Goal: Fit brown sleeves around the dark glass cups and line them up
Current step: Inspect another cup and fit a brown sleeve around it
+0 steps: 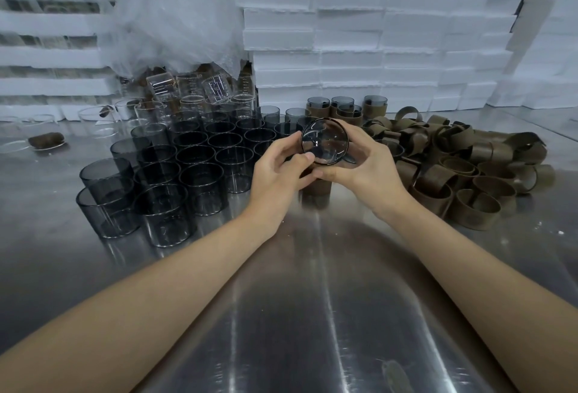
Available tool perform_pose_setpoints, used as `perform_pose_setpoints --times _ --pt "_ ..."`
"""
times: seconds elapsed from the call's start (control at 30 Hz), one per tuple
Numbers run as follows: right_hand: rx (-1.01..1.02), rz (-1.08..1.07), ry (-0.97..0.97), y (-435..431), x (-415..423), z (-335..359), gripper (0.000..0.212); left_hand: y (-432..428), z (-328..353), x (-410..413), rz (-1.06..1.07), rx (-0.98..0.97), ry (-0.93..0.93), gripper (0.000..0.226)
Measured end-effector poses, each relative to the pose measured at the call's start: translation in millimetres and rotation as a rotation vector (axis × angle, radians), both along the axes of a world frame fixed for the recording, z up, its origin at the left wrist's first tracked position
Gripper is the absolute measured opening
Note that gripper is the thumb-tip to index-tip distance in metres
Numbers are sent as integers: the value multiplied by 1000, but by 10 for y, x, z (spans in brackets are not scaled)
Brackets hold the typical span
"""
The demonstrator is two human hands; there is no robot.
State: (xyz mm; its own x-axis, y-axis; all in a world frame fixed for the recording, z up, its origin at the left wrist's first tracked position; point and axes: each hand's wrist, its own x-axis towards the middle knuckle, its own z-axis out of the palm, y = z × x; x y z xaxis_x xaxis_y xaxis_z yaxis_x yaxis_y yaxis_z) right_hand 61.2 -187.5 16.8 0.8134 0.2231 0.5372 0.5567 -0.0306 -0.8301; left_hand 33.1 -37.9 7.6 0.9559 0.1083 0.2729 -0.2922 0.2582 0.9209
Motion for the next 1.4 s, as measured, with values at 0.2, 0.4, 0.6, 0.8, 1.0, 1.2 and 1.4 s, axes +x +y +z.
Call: perform_pose_setpoints --times 0.2,0.4,0.6,0.8,1.0,1.2,1.4 --pt "-113 -2 -85 -4 -42 12 72 34 -9 14 21 -34 -14 10" --pt "-228 -1 -168 16 -90 21 74 5 -24 55 127 -5 -65 22" --pt "3 78 30 67 -100 10 58 -3 -34 59 220 -44 -147 30" --pt "463 330 520 172 -128 48 59 -11 -61 44 275 32 -250 25" --pt "502 583 890 239 -178 68 56 -10 -36 -25 202 93 -339 27" --pt "578 600 948 261 -173 17 51 -18 -72 -50 23 262 -316 62" --pt "570 539 998 245 -136 -21 48 1 -58 0 97 280 -284 46"
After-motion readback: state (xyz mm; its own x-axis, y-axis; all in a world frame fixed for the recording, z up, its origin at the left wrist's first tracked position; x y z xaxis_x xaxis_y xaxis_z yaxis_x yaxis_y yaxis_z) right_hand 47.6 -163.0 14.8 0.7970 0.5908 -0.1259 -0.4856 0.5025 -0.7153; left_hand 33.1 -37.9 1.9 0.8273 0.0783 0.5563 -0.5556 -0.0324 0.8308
